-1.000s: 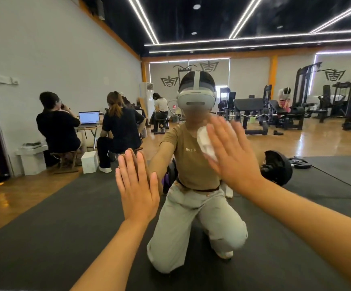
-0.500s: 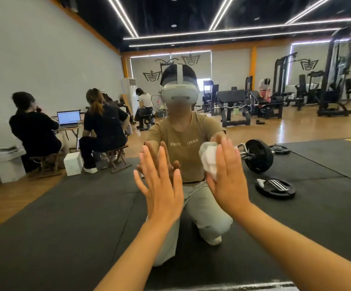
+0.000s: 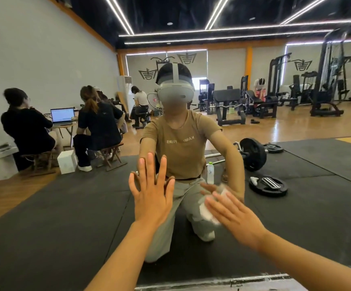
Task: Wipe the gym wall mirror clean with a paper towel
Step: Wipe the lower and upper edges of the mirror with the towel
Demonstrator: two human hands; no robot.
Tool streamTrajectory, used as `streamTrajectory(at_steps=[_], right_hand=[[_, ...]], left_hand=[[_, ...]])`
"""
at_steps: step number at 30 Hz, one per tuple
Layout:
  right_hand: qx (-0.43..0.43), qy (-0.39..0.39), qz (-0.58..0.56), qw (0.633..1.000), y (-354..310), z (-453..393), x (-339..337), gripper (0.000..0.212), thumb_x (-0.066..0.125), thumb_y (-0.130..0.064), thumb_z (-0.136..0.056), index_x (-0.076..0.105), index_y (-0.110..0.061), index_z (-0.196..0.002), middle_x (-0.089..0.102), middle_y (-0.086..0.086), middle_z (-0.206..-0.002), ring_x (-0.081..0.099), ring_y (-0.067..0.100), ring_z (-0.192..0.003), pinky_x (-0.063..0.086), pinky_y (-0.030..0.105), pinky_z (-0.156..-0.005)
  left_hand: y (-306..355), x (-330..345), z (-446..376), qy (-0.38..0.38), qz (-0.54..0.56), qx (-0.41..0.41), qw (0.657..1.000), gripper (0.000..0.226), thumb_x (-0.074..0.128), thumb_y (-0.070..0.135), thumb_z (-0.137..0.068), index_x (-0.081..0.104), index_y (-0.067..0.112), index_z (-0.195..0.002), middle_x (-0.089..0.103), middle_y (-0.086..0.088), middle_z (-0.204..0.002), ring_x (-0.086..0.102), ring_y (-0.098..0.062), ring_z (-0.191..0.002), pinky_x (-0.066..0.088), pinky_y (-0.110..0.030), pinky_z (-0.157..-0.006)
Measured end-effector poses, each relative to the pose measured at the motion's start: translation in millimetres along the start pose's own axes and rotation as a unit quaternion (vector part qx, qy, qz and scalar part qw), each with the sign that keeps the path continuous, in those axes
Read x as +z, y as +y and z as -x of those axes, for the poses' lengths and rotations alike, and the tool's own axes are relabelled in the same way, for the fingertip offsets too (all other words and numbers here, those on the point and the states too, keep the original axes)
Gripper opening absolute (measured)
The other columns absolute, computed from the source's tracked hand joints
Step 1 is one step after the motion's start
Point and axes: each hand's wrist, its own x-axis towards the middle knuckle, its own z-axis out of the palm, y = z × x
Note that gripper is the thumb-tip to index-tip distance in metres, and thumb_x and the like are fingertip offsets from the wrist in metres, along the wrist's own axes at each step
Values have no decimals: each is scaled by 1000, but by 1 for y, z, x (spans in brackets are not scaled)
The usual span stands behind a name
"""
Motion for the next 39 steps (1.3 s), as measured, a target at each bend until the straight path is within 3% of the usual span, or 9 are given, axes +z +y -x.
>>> streamTrajectory(at_steps=[4,8,14,21,25,29,32,36,39], right_hand=[[116,104,-70,985,38,-60,-24,97,61,4,-83,2,-6,-159,-5,9,-167,2,29,-154,3,48,-125],[229,179,-171,941,76,-105,-51,89,75,5,-84,25,-19,-153,15,12,-160,19,35,-147,23,53,-119],[226,189,-192,936,75,-112,-35,51,54,-21,-103,35,-14,-149,32,19,-157,23,41,-147,26,60,-117],[210,227,-212,927,6,-103,2,47,47,-8,-103,36,-15,-148,27,12,-156,24,40,-145,23,51,-119],[168,209,-233,935,-61,-80,25,48,40,-10,-104,33,-18,-150,19,4,-161,19,33,-148,19,45,-120],[99,136,-217,962,-130,-40,46,59,43,-12,-97,31,-19,-154,19,2,-162,17,32,-151,18,45,-121],[17,61,-157,986,-168,-4,60,69,40,-14,-94,18,-18,-159,11,4,-167,7,31,-154,10,45,-124],[-155,-2,-34,987,-180,17,67,96,67,-19,-84,9,-10,-159,4,8,-168,3,36,-152,7,50,-124],[-205,12,19,978,-153,-1,62,108,77,-24,-83,2,-5,-158,1,11,-167,-1,33,-153,10,44,-124]], left_hand=[[-1,2,-1,2,-8,-1,1000,67,21,50,-104,-11,29,-159,-19,-3,-167,-15,-22,-154,-16,-46,-118],[-4,6,-2,1,-22,6,1000,66,16,51,-104,-16,28,-158,-27,-4,-164,-20,-23,-152,-18,-46,-117],[3,7,0,27,-45,4,999,61,6,49,-106,-13,22,-158,-21,-9,-164,-18,-27,-153,-16,-50,-118],[6,11,1,63,-32,-11,997,60,7,47,-108,-3,17,-158,-7,-13,-166,-8,-30,-154,-11,-51,-120],[-3,15,14,89,45,15,995,60,23,41,-107,-4,26,-160,-18,0,-165,-14,-23,-154,-10,-46,-123],[-34,28,70,99,64,-96,988,63,28,42,-105,1,25,-160,-16,-1,-166,-10,-24,-154,-10,-41,-123],[-67,35,117,29,49,-145,988,62,17,54,-104,-1,33,-160,-19,3,-166,-12,-20,-154,-10,-38,-122],[-100,37,146,0,60,-147,987,66,25,53,-101,-6,40,-158,-20,5,-166,-13,-18,-154,-6,-44,-122],[-114,36,149,1,88,-157,984,65,16,61,-101,-11,42,-157,-23,7,-165,-16,-17,-153,-5,-45,-122]])
